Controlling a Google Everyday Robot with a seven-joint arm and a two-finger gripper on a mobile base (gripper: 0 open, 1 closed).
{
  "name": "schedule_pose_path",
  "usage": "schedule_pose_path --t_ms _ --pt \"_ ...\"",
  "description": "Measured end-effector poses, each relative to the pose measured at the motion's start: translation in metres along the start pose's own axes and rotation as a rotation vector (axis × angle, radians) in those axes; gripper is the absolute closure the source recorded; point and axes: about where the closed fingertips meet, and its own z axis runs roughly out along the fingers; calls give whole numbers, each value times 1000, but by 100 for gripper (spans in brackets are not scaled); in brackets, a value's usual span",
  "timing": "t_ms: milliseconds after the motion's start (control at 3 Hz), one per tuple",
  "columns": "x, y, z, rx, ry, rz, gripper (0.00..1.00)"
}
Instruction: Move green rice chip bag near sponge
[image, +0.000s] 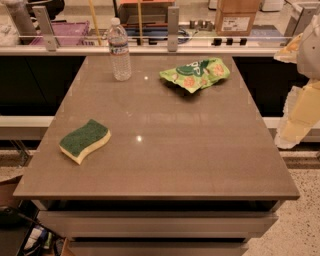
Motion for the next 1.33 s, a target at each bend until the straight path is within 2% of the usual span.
schedule_pose_path --t_ms 333,667,1333 --pt "0 0 0 2 -1 -2 0" --pt "-1 -11 2 8 -21 -50 0" --pt "-2 -54 19 7 -94 -191 0"
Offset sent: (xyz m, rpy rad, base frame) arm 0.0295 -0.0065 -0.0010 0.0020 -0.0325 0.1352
